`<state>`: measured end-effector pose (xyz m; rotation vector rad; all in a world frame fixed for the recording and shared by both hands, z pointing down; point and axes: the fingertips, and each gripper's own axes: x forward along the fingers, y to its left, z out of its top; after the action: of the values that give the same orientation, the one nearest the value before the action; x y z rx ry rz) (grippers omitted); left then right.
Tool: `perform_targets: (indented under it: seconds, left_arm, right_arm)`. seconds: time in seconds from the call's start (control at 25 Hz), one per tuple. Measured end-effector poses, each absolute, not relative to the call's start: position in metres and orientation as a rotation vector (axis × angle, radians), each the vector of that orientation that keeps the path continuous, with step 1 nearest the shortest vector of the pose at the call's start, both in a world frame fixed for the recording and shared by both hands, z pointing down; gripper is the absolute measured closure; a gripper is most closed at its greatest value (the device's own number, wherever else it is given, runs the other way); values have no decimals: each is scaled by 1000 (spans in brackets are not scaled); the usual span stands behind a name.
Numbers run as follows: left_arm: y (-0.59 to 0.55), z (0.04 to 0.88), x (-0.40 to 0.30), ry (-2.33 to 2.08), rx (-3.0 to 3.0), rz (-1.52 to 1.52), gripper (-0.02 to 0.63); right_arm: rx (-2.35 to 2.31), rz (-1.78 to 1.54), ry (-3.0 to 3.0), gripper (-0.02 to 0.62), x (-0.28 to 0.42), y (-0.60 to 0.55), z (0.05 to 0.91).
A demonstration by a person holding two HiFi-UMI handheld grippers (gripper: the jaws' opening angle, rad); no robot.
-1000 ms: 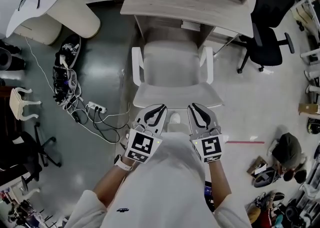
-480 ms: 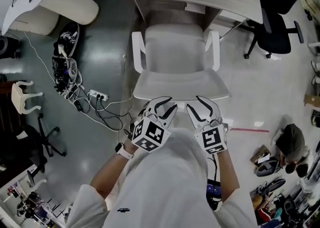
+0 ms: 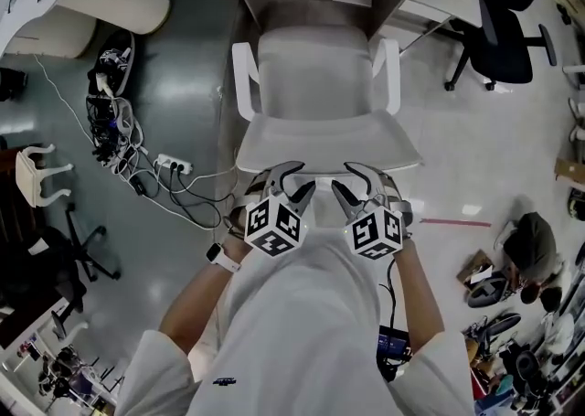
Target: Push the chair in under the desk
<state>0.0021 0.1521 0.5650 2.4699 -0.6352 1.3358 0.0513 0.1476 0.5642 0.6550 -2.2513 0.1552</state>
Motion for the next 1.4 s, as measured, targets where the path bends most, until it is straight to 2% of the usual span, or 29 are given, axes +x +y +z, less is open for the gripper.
perform_targets:
  seconds: [0.12, 0.32, 0.44, 0.52, 1.4]
  left_arm:
    - [156, 580, -4, -592, 2440, 1423, 423]
    - [155, 596, -13, -576, 2409, 1553, 422]
    - [152, 601, -14, -565, 2396, 1622, 440]
    - [150, 602, -15, -566, 2400, 1655, 468]
    - [114, 605, -36, -649, 2435, 1556, 455]
  right_arm:
    - [577, 103, -2203, 407, 53, 153, 578]
    - [492, -10, -2071, 410, 62, 151, 602]
    - [450, -125, -2001, 463, 66, 149, 611]
    - [434, -129, -1996, 466, 65, 148, 613]
    - [525, -61, -2026, 465, 45, 116, 617]
